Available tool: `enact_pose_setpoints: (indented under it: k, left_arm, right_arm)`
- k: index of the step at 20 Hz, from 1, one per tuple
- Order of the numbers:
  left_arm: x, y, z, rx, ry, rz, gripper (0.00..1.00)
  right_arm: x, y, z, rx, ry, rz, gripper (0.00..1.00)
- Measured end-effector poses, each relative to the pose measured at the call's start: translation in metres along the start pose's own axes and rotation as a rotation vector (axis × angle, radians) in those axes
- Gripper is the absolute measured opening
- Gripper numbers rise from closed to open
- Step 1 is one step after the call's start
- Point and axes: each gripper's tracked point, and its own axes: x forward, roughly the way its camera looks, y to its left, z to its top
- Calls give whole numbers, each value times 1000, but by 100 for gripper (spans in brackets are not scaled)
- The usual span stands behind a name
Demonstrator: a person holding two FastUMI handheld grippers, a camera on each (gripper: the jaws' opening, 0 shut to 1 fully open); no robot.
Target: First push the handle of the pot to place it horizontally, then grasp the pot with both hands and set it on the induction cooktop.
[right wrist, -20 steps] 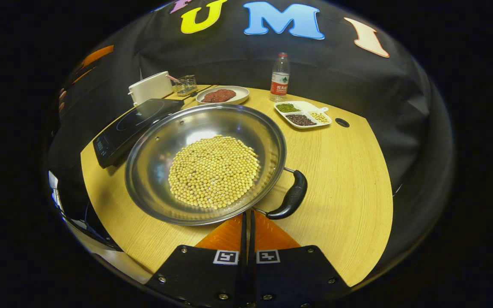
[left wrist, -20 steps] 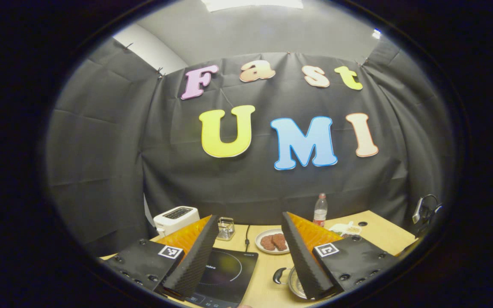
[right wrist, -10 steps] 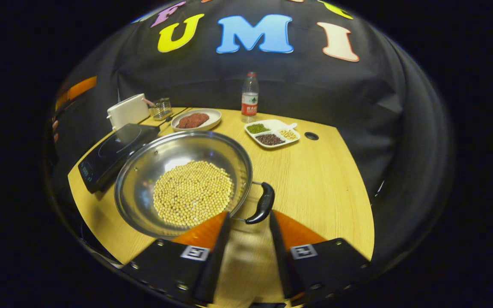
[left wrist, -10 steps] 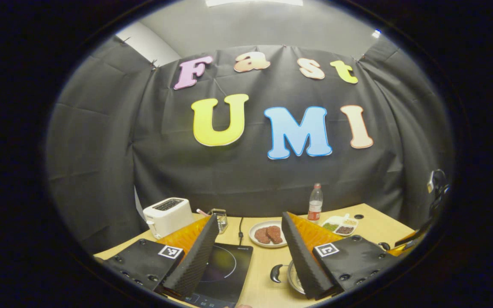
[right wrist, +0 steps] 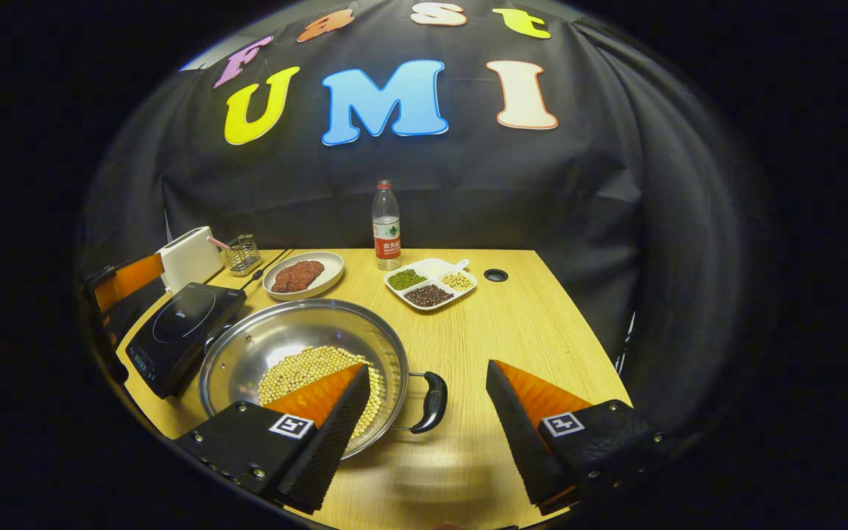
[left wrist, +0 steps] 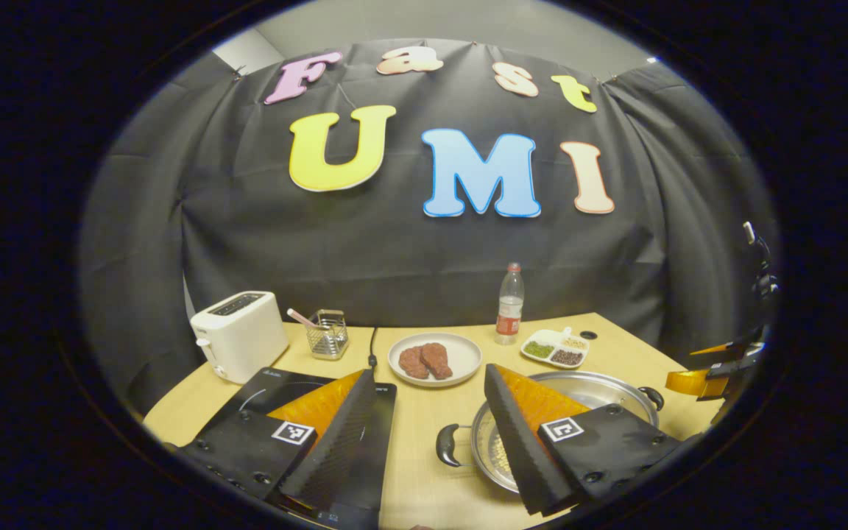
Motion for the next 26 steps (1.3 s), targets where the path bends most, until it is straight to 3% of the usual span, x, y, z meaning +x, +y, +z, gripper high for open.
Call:
enact_pose_setpoints:
  k: [3, 6, 7, 22, 23, 24, 25, 26]
  left_arm:
    - [19, -7, -24, 3, 63, -29, 93]
    - [37, -13, -46, 5, 120, -50, 100]
    - [41, -14, -54, 8, 140, -53, 94]
    - [76, -29, -144, 18, 381, -78, 100]
    - [77, -30, -147, 21, 391, -74, 99]
    - [77, -30, -148, 22, 398, -72, 90]
    - [78, -30, -151, 25, 404, -67, 89]
    - [77, -29, -151, 30, 410, -60, 87]
  right_arm:
    - [8, 2, -4, 24, 14, -8, 97]
    - [17, 4, -10, 36, 33, -14, 97]
    - [20, 5, -10, 36, 38, -14, 97]
    - [51, 8, -52, 67, 193, -12, 97]
    - [53, 9, -53, 69, 201, -9, 89]
    - [54, 10, -54, 69, 206, -4, 87]
    - [54, 7, -53, 65, 198, -20, 86]
    - [59, 7, -51, 67, 191, -15, 71]
